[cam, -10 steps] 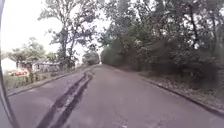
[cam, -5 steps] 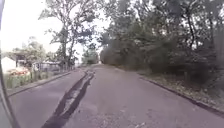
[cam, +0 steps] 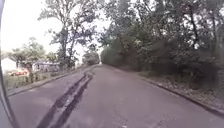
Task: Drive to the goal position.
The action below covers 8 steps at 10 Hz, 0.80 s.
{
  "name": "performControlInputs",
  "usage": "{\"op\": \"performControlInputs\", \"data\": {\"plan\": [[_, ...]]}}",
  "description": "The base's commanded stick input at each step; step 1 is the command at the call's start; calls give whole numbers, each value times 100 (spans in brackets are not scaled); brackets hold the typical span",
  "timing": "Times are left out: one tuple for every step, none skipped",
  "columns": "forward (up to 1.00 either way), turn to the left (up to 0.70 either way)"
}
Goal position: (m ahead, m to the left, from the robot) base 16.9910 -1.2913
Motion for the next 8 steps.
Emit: {"op": "performControlInputs", "data": {"plan": [[70, 0], [70, 0], [70, 0], [70, 0], [70, 0], [70, 0], [70, 0], [70, 0]]}}
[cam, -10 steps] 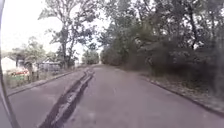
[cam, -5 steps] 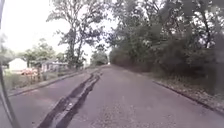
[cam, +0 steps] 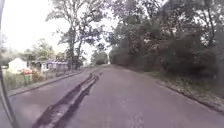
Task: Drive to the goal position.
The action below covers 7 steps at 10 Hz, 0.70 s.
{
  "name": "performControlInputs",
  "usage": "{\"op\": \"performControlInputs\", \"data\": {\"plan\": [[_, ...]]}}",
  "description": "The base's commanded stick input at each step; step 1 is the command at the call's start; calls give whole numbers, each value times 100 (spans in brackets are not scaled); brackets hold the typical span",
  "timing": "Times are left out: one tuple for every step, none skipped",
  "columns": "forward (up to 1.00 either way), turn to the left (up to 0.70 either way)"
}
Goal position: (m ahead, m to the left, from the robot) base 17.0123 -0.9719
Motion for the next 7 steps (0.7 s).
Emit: {"op": "performControlInputs", "data": {"plan": [[70, 0], [70, 0], [70, 0], [70, 0], [70, 0], [70, 0], [70, 0]]}}
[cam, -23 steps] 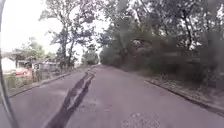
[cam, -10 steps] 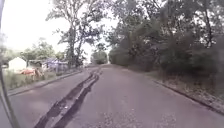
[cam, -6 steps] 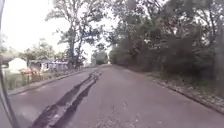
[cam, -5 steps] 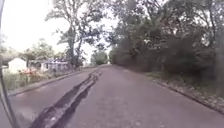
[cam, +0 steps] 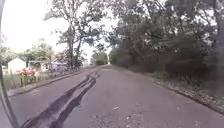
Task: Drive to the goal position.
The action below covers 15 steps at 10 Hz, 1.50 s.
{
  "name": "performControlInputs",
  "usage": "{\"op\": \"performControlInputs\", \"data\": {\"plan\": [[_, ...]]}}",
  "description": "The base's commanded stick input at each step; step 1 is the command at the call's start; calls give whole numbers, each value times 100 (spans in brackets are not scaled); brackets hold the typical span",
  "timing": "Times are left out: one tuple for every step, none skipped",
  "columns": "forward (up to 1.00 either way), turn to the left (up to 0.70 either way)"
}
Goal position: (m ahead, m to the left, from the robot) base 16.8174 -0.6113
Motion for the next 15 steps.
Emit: {"op": "performControlInputs", "data": {"plan": [[70, 0], [70, 0], [70, 0], [70, 0], [70, 0], [70, 0], [70, 0], [70, 0], [70, 0], [70, 0], [70, 0], [70, 0], [70, 0], [70, 0], [70, 0]]}}
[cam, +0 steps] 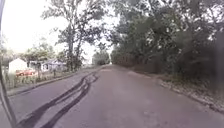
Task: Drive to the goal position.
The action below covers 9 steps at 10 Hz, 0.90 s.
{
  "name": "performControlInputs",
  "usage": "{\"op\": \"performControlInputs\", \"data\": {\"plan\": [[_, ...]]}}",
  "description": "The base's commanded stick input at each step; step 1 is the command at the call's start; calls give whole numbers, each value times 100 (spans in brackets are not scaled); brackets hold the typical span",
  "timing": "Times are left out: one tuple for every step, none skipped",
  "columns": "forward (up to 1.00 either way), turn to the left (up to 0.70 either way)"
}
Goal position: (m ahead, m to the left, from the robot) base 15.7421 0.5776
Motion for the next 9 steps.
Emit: {"op": "performControlInputs", "data": {"plan": [[70, 0], [70, 0], [70, 0], [70, 0], [70, 0], [70, 0], [70, 0], [70, 0], [70, 0]]}}
